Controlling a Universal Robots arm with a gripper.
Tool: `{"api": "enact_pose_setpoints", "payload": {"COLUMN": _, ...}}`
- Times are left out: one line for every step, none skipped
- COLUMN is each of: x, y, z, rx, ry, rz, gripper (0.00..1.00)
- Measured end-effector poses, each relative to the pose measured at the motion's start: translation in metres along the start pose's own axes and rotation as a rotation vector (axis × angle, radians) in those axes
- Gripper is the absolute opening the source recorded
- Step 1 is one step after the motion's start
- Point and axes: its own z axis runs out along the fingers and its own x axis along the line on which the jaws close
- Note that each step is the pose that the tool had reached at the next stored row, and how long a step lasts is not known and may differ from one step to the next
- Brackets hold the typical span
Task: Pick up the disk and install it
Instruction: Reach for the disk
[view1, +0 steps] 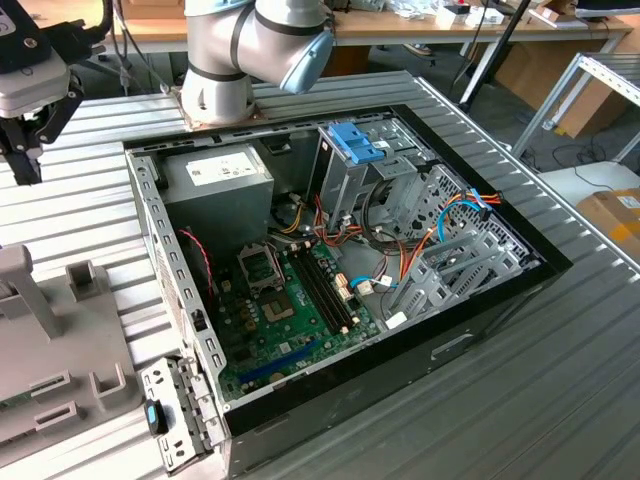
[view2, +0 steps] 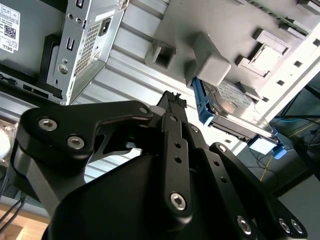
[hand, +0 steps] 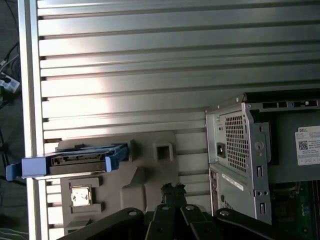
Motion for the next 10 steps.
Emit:
{"api": "enact_pose_setpoints", "payload": {"x": 0.0021, "y": -0.0002, "z": -0.0001, "rx": 0.0, "ry": 0.0, "rz": 0.0, "gripper": 0.11}}
{"api": "enact_pose_setpoints", "payload": {"x": 0.0046, "y": -0.0003, "z": -0.0001, "rx": 0.0, "ry": 0.0, "rz": 0.0, "gripper": 0.11}}
{"api": "enact_pose_setpoints", "payload": {"x": 0.0083, "y": -0.0006, "z": -0.0002, "rx": 0.0, "ry": 0.0, "rz": 0.0, "gripper": 0.11}}
{"api": "enact_pose_setpoints", "payload": {"x": 0.0117, "y": -0.0009, "z": -0.0003, "rx": 0.0, "ry": 0.0, "rz": 0.0, "gripper": 0.11}}
{"api": "enact_pose_setpoints", "payload": {"x": 0.0138, "y": -0.001, "z": -0.0004, "rx": 0.0, "ry": 0.0, "rz": 0.0, "gripper": 0.11}}
{"api": "enact_pose_setpoints", "payload": {"x": 0.016, "y": -0.0012, "z": -0.0004, "rx": 0.0, "ry": 0.0, "rz": 0.0, "gripper": 0.11}}
{"api": "enact_pose_setpoints", "payload": {"x": 0.0193, "y": -0.0015, "z": -0.0005, "rx": -0.0001, "ry": -0.0001, "rz": 0.0, "gripper": 0.11}}
{"api": "enact_pose_setpoints", "payload": {"x": 0.0248, "y": -0.0019, "z": -0.0006, "rx": -0.0001, "ry": 0.0, "rz": 0.0, "gripper": 0.11}}
{"api": "enact_pose_setpoints", "payload": {"x": 0.0326, "y": -0.0025, "z": -0.0008, "rx": -0.0001, "ry": -0.0001, "rz": 0.0, "gripper": 0.11}}
{"api": "enact_pose_setpoints", "payload": {"x": 0.0386, "y": -0.003, "z": -0.0009, "rx": -0.0001, "ry": -0.0001, "rz": 0.0, "gripper": 0.11}}
